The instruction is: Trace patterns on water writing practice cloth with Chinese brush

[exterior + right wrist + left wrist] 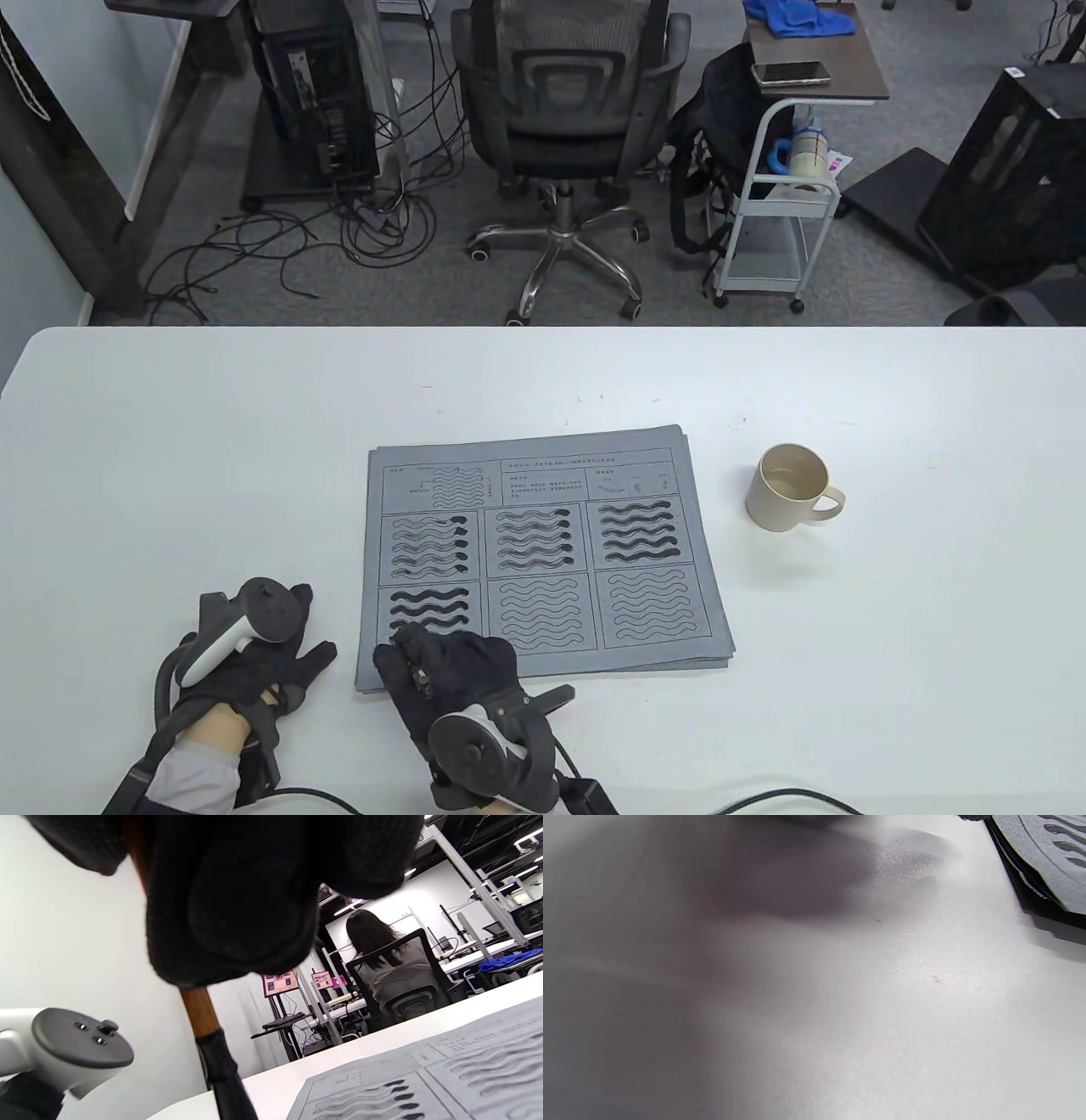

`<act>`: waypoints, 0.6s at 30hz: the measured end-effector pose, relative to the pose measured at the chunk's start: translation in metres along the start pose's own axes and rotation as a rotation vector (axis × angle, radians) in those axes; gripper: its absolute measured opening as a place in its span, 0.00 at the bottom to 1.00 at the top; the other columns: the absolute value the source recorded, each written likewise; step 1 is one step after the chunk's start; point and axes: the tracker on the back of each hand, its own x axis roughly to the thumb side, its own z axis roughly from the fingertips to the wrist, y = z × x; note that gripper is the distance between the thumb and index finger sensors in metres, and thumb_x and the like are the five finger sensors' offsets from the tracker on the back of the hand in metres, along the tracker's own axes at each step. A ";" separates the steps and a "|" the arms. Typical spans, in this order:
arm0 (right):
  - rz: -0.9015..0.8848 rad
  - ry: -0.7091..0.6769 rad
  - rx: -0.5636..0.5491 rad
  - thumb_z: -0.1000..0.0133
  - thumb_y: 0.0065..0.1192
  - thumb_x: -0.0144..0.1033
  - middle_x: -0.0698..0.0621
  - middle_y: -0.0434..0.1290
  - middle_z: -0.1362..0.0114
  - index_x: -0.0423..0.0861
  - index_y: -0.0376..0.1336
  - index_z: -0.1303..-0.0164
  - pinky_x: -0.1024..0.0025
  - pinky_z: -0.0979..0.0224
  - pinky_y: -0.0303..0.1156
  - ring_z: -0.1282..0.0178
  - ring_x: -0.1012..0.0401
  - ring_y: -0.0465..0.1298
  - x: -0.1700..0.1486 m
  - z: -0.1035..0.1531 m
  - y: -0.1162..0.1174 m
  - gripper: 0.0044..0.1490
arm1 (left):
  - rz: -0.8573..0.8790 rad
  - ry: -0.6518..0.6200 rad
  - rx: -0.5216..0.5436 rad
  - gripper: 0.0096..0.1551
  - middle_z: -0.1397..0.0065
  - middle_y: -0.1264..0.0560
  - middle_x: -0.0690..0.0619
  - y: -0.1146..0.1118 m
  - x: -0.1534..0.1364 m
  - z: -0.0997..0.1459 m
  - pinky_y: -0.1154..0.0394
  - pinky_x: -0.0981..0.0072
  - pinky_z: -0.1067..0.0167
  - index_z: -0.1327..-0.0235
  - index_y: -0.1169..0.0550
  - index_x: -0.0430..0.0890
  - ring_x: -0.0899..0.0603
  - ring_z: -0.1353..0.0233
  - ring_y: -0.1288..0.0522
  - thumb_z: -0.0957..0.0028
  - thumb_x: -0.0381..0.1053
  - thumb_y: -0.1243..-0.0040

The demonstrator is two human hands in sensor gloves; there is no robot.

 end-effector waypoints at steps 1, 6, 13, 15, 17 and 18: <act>0.006 -0.011 0.002 0.43 0.64 0.56 0.51 0.90 0.60 0.45 0.77 0.53 0.57 0.48 0.78 0.64 0.61 0.87 0.001 0.001 0.001 0.27 | 0.000 0.000 0.001 0.47 0.14 0.69 0.46 0.000 0.000 0.000 0.70 0.20 0.32 0.23 0.68 0.64 0.35 0.20 0.74 0.43 0.72 0.60; -0.002 -0.021 0.019 0.43 0.64 0.56 0.52 0.90 0.60 0.46 0.77 0.53 0.58 0.48 0.79 0.64 0.61 0.87 0.003 0.001 0.002 0.26 | 0.000 -0.001 0.001 0.47 0.14 0.69 0.45 0.000 0.000 0.000 0.70 0.20 0.32 0.23 0.68 0.64 0.35 0.20 0.74 0.43 0.72 0.60; 0.006 -0.021 0.040 0.43 0.64 0.56 0.52 0.90 0.60 0.46 0.77 0.52 0.58 0.47 0.78 0.63 0.61 0.87 0.004 0.000 0.003 0.26 | 0.001 -0.001 -0.001 0.47 0.14 0.69 0.45 0.000 0.000 0.000 0.70 0.20 0.33 0.23 0.68 0.64 0.35 0.20 0.74 0.43 0.72 0.60; 0.007 -0.020 0.047 0.43 0.64 0.55 0.51 0.90 0.59 0.46 0.77 0.52 0.58 0.47 0.78 0.63 0.61 0.87 0.004 0.000 0.004 0.26 | 0.001 -0.001 -0.003 0.47 0.14 0.69 0.45 0.000 0.000 0.000 0.70 0.20 0.32 0.23 0.68 0.64 0.35 0.20 0.74 0.43 0.72 0.60; 0.009 -0.018 0.053 0.43 0.64 0.55 0.51 0.90 0.59 0.46 0.77 0.52 0.57 0.47 0.78 0.63 0.61 0.87 0.004 -0.001 0.004 0.26 | 0.001 0.000 -0.003 0.47 0.14 0.69 0.45 0.000 0.000 0.000 0.70 0.20 0.32 0.23 0.68 0.64 0.35 0.20 0.74 0.43 0.72 0.60; 0.009 -0.018 0.054 0.43 0.64 0.55 0.51 0.90 0.59 0.46 0.77 0.52 0.57 0.47 0.78 0.63 0.61 0.87 0.004 -0.001 0.004 0.27 | 0.001 0.000 -0.003 0.47 0.14 0.69 0.45 0.000 0.000 0.000 0.70 0.20 0.33 0.23 0.68 0.64 0.35 0.20 0.74 0.43 0.72 0.60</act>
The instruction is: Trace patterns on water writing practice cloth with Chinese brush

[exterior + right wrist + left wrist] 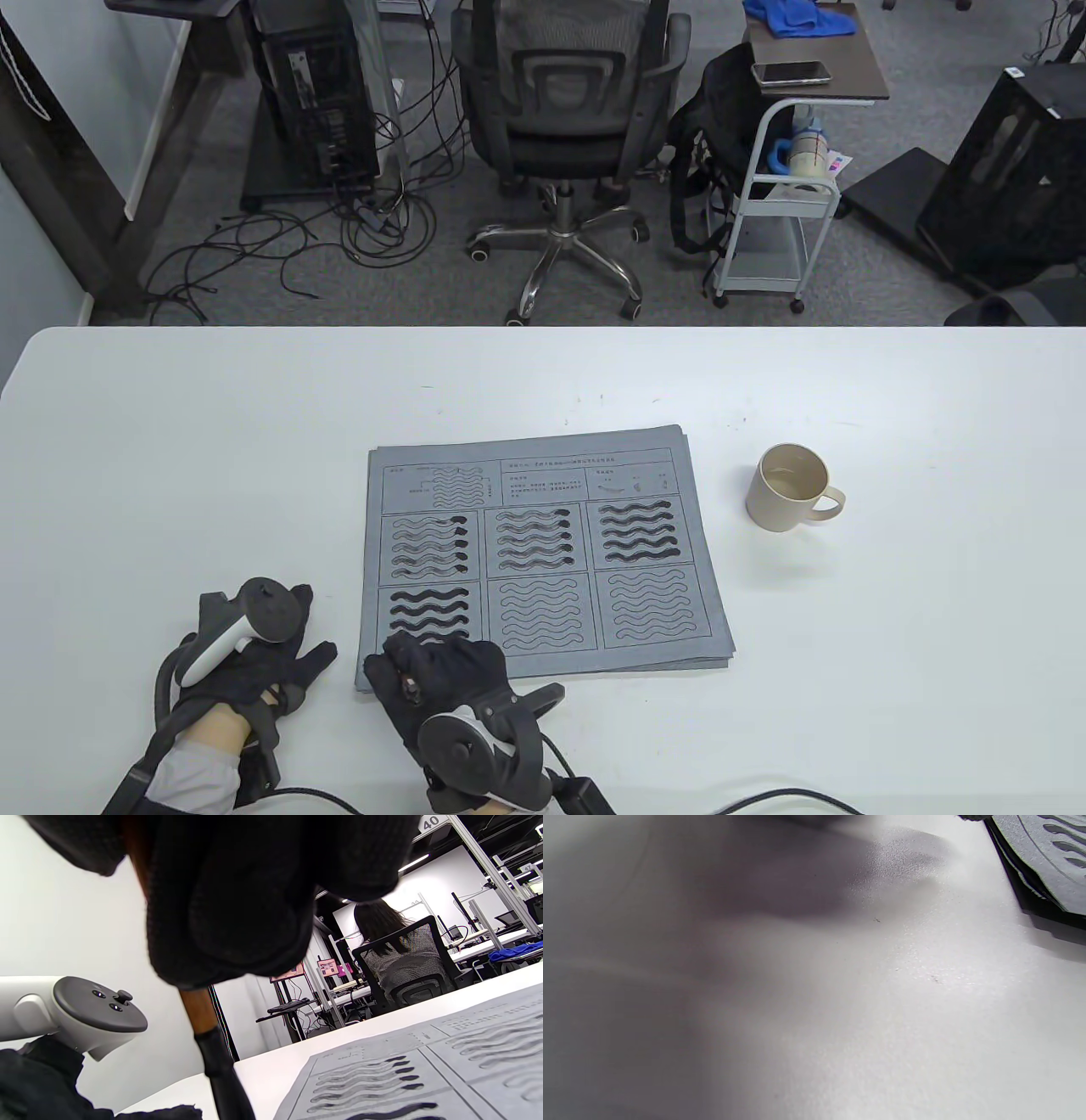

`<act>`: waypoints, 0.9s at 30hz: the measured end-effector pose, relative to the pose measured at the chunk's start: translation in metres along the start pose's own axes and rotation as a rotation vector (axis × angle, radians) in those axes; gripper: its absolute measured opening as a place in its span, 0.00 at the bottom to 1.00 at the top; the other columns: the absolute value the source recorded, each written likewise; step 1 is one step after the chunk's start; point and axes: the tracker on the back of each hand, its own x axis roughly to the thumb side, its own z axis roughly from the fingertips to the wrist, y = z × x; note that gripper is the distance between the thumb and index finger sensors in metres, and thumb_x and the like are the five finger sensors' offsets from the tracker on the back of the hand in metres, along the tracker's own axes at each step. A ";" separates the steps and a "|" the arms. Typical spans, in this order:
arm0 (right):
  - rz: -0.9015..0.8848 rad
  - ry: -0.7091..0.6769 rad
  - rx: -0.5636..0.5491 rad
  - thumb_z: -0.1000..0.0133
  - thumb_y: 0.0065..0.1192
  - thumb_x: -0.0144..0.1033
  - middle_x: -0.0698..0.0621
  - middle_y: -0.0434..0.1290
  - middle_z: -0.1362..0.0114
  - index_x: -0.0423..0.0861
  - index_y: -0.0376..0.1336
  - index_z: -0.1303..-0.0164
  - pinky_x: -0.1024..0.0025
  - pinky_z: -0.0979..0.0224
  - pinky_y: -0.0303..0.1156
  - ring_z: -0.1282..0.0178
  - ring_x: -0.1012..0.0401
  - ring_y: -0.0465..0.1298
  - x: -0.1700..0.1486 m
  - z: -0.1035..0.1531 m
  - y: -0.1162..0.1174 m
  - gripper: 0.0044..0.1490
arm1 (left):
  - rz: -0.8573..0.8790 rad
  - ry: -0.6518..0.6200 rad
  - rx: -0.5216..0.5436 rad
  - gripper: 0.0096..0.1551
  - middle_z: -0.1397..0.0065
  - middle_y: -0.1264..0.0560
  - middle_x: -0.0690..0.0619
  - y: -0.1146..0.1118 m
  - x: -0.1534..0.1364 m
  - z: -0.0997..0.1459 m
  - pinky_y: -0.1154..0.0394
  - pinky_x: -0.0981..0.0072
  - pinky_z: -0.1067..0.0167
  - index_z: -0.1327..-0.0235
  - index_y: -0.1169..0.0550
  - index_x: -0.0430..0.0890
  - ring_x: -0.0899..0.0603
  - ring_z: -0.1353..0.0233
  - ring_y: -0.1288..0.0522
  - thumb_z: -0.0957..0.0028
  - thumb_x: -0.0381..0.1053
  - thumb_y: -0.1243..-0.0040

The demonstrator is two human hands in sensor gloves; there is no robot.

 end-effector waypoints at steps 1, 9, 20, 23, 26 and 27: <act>-0.001 0.001 0.000 0.43 0.64 0.55 0.51 0.90 0.59 0.46 0.77 0.52 0.57 0.47 0.78 0.63 0.61 0.87 0.000 0.000 0.000 0.26 | 0.000 0.000 0.000 0.47 0.14 0.69 0.45 0.000 0.000 0.000 0.70 0.20 0.33 0.23 0.68 0.64 0.35 0.20 0.74 0.43 0.72 0.60; -0.003 0.002 0.009 0.43 0.64 0.55 0.51 0.90 0.59 0.46 0.77 0.52 0.57 0.47 0.78 0.62 0.61 0.87 0.000 0.000 0.001 0.27 | 0.000 0.000 0.000 0.47 0.14 0.69 0.45 0.000 0.000 0.000 0.70 0.20 0.32 0.23 0.68 0.64 0.35 0.20 0.74 0.43 0.72 0.60; 0.001 0.007 0.025 0.43 0.64 0.55 0.51 0.90 0.59 0.45 0.77 0.52 0.57 0.47 0.78 0.63 0.60 0.87 0.000 -0.001 0.002 0.27 | -0.001 0.001 -0.002 0.47 0.14 0.69 0.45 0.000 0.000 0.000 0.70 0.20 0.33 0.23 0.68 0.64 0.35 0.20 0.74 0.43 0.72 0.60; 0.002 0.008 0.028 0.43 0.64 0.55 0.51 0.90 0.59 0.45 0.77 0.52 0.57 0.47 0.78 0.62 0.60 0.87 0.000 -0.001 0.002 0.27 | -0.001 0.002 -0.001 0.47 0.14 0.68 0.45 0.000 0.000 0.000 0.70 0.20 0.33 0.23 0.68 0.64 0.35 0.20 0.74 0.43 0.72 0.60; 0.004 0.009 0.027 0.43 0.64 0.55 0.51 0.90 0.59 0.45 0.77 0.52 0.57 0.47 0.78 0.62 0.60 0.87 0.000 -0.001 0.003 0.27 | 0.000 0.001 -0.002 0.47 0.14 0.69 0.45 0.000 0.000 0.000 0.70 0.20 0.32 0.23 0.68 0.64 0.35 0.20 0.74 0.43 0.72 0.60; 0.005 0.009 0.027 0.43 0.64 0.55 0.51 0.90 0.59 0.45 0.77 0.52 0.57 0.47 0.78 0.62 0.60 0.87 0.000 -0.001 0.003 0.27 | 0.000 0.002 -0.002 0.47 0.14 0.68 0.45 0.000 0.000 0.000 0.70 0.20 0.33 0.23 0.68 0.64 0.35 0.20 0.73 0.43 0.72 0.60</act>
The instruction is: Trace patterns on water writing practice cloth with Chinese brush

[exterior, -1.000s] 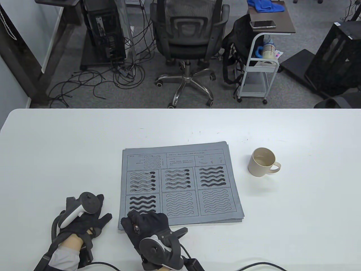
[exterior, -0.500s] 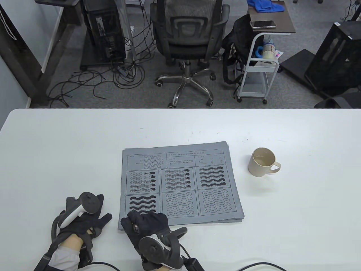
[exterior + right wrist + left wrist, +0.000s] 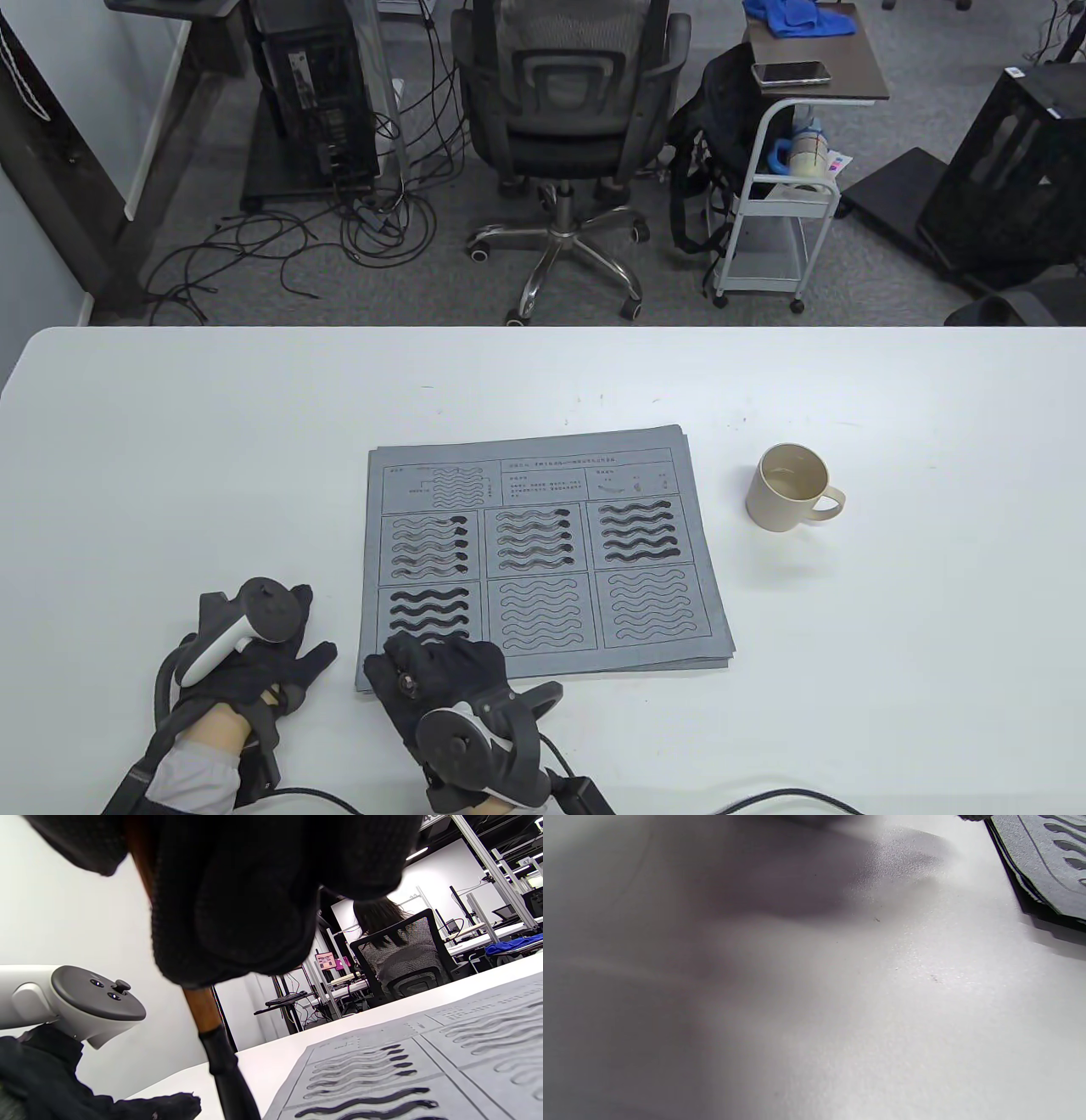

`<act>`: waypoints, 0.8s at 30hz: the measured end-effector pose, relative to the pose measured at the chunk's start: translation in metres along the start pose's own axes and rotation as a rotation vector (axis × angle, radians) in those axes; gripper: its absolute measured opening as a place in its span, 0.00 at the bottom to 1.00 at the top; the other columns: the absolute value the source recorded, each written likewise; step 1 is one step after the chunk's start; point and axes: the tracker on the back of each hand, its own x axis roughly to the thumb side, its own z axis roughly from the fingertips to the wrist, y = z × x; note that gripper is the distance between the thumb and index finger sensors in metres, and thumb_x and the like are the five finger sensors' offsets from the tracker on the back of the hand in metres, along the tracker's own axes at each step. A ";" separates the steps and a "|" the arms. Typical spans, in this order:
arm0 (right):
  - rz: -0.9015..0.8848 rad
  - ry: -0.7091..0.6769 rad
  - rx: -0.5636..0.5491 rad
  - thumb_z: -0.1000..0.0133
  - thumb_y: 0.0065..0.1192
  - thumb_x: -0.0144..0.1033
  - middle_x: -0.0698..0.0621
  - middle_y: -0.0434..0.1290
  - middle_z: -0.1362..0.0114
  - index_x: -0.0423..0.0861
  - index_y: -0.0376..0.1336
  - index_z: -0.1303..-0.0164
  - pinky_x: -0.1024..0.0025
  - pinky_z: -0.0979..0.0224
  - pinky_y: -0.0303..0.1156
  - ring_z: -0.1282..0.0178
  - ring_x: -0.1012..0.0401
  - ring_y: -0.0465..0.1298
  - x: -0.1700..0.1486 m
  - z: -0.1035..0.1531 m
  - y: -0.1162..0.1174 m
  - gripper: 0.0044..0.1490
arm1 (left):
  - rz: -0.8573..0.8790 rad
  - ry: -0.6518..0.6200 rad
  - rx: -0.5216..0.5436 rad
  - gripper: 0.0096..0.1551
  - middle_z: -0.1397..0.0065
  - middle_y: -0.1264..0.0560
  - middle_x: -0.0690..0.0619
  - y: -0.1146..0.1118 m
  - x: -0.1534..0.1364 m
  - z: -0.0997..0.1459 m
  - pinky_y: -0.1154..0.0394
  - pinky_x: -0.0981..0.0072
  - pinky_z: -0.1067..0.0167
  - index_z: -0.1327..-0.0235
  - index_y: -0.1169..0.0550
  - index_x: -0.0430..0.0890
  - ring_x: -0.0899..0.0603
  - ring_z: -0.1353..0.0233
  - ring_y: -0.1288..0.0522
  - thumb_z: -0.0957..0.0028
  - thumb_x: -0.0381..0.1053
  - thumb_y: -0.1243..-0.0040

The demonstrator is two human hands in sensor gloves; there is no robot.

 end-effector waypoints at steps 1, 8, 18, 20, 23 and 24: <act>0.002 0.000 0.000 0.43 0.64 0.55 0.51 0.90 0.59 0.45 0.77 0.52 0.57 0.47 0.78 0.62 0.60 0.87 0.000 0.000 0.000 0.27 | 0.000 0.000 0.000 0.47 0.14 0.68 0.45 0.000 0.000 0.000 0.70 0.20 0.32 0.23 0.68 0.64 0.35 0.20 0.74 0.43 0.72 0.60; 0.009 0.000 -0.004 0.43 0.64 0.55 0.50 0.90 0.59 0.45 0.77 0.52 0.56 0.47 0.78 0.62 0.60 0.87 0.000 0.000 0.000 0.27 | 0.000 0.000 -0.001 0.47 0.14 0.68 0.45 0.000 0.000 0.000 0.70 0.20 0.33 0.23 0.68 0.64 0.35 0.20 0.73 0.43 0.72 0.60; 0.014 0.003 -0.009 0.43 0.64 0.55 0.50 0.90 0.59 0.44 0.77 0.52 0.56 0.48 0.78 0.63 0.60 0.86 -0.001 0.000 0.000 0.27 | 0.000 0.000 -0.001 0.47 0.14 0.68 0.45 0.000 0.000 0.000 0.70 0.20 0.32 0.23 0.68 0.64 0.35 0.20 0.73 0.43 0.72 0.60; 0.014 0.004 -0.010 0.43 0.64 0.55 0.50 0.90 0.59 0.44 0.77 0.52 0.56 0.48 0.78 0.63 0.59 0.87 -0.001 0.000 0.000 0.28 | 0.000 0.000 -0.001 0.47 0.14 0.68 0.45 0.000 0.000 0.000 0.70 0.20 0.33 0.23 0.68 0.64 0.35 0.20 0.73 0.43 0.72 0.60; 0.017 0.006 -0.014 0.43 0.64 0.55 0.50 0.90 0.59 0.44 0.77 0.52 0.56 0.48 0.78 0.63 0.59 0.87 -0.001 0.000 0.000 0.28 | -0.001 0.002 -0.003 0.47 0.14 0.68 0.45 0.000 0.000 0.001 0.70 0.20 0.33 0.23 0.68 0.64 0.35 0.20 0.73 0.43 0.72 0.60; 0.017 0.006 -0.014 0.43 0.64 0.55 0.50 0.90 0.59 0.44 0.77 0.52 0.56 0.48 0.78 0.63 0.59 0.86 -0.001 0.000 0.000 0.28 | 0.000 0.002 -0.004 0.47 0.14 0.68 0.45 0.000 0.000 0.001 0.70 0.20 0.32 0.23 0.68 0.64 0.35 0.20 0.73 0.43 0.72 0.60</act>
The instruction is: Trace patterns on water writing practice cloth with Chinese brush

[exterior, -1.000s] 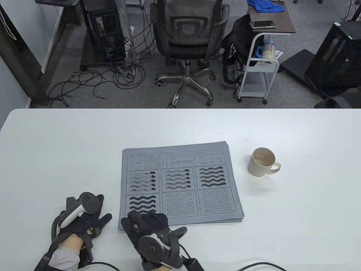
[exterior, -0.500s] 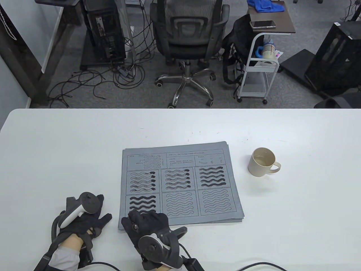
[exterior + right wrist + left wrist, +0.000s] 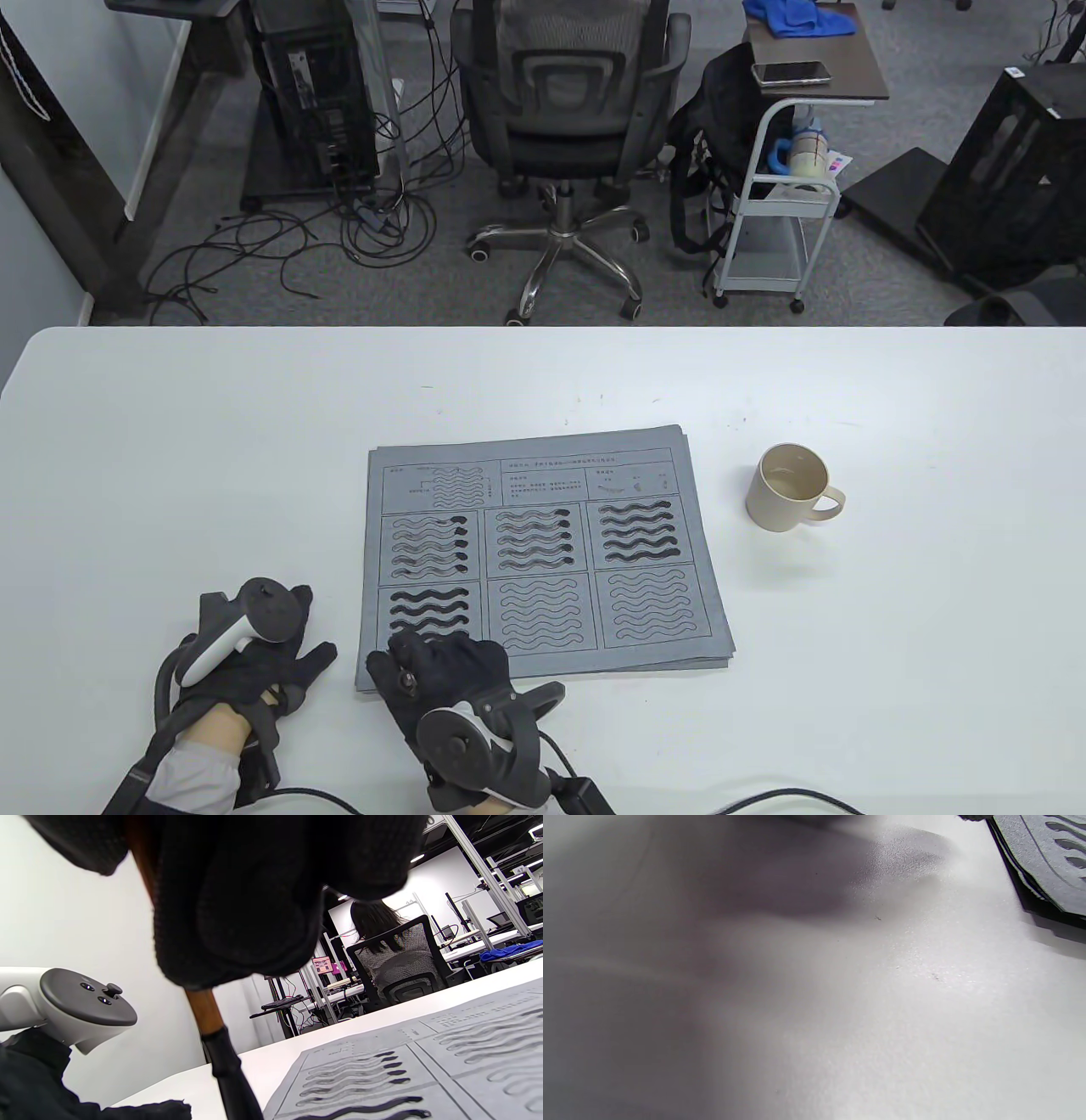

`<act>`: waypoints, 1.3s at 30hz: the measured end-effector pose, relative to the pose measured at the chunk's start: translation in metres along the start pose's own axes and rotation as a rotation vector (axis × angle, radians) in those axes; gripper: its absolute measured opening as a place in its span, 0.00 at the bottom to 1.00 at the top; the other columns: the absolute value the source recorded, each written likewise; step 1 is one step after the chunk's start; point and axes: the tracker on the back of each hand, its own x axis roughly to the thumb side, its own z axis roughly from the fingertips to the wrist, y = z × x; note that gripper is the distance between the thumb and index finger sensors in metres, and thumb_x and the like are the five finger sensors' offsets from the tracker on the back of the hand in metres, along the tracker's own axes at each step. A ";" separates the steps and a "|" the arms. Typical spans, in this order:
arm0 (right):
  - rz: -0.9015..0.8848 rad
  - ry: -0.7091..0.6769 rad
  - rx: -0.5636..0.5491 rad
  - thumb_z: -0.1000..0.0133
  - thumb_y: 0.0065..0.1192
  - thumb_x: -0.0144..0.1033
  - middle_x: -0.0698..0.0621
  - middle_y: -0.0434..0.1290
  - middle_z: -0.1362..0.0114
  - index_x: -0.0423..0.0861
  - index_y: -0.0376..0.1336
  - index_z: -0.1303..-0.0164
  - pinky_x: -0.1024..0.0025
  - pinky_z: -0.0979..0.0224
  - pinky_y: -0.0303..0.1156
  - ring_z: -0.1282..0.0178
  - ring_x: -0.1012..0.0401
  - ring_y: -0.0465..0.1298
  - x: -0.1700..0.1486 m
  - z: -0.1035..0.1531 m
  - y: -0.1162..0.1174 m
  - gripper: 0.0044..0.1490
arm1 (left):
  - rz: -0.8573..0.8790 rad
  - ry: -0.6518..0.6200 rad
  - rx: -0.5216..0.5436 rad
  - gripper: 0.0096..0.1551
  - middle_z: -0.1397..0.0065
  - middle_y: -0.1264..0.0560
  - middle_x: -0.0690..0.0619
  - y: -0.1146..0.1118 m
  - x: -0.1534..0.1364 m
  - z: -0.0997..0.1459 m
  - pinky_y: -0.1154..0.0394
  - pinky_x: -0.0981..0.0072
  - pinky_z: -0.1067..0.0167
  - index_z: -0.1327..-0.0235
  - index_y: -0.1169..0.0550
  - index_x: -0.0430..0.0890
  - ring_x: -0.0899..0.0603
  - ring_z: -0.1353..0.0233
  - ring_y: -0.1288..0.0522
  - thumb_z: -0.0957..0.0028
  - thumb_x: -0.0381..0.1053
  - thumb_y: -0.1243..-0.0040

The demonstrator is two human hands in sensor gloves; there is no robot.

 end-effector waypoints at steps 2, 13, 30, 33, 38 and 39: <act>0.002 0.001 -0.002 0.43 0.64 0.55 0.50 0.90 0.60 0.44 0.77 0.52 0.56 0.48 0.78 0.63 0.59 0.87 0.000 0.000 0.000 0.28 | 0.000 0.000 0.000 0.47 0.14 0.68 0.45 0.000 0.000 0.000 0.70 0.20 0.33 0.23 0.68 0.64 0.35 0.20 0.73 0.43 0.72 0.60; 0.024 -0.001 -0.012 0.43 0.64 0.55 0.49 0.90 0.60 0.43 0.77 0.53 0.56 0.49 0.78 0.64 0.59 0.86 0.000 0.000 0.000 0.28 | -0.002 0.001 -0.003 0.47 0.14 0.68 0.45 0.000 0.000 0.000 0.70 0.20 0.33 0.23 0.67 0.63 0.35 0.20 0.73 0.43 0.72 0.60; 0.029 -0.001 -0.020 0.43 0.64 0.55 0.49 0.90 0.61 0.43 0.78 0.54 0.56 0.49 0.78 0.65 0.59 0.86 0.000 0.000 0.000 0.28 | -0.001 0.001 -0.005 0.47 0.14 0.68 0.45 0.000 0.000 0.000 0.70 0.20 0.33 0.23 0.67 0.63 0.35 0.20 0.73 0.43 0.72 0.60; 0.032 0.000 -0.022 0.43 0.64 0.55 0.49 0.90 0.61 0.43 0.78 0.54 0.56 0.50 0.78 0.65 0.59 0.86 0.000 0.000 0.000 0.28 | -0.002 0.001 -0.004 0.47 0.14 0.68 0.45 0.000 0.000 0.000 0.70 0.20 0.33 0.23 0.68 0.63 0.35 0.20 0.73 0.43 0.72 0.60; 0.032 0.001 -0.024 0.43 0.64 0.55 0.49 0.90 0.62 0.43 0.78 0.54 0.56 0.49 0.78 0.65 0.59 0.86 0.000 0.000 0.000 0.28 | -0.002 0.001 -0.004 0.47 0.14 0.68 0.45 0.000 0.000 0.000 0.70 0.20 0.33 0.23 0.67 0.63 0.35 0.20 0.73 0.43 0.72 0.60; 0.032 0.001 -0.025 0.43 0.64 0.55 0.49 0.90 0.62 0.43 0.78 0.54 0.56 0.49 0.78 0.65 0.59 0.86 0.000 0.000 0.000 0.28 | -0.002 0.001 -0.004 0.47 0.14 0.68 0.45 0.000 0.000 0.000 0.70 0.20 0.33 0.23 0.67 0.63 0.35 0.20 0.73 0.43 0.72 0.60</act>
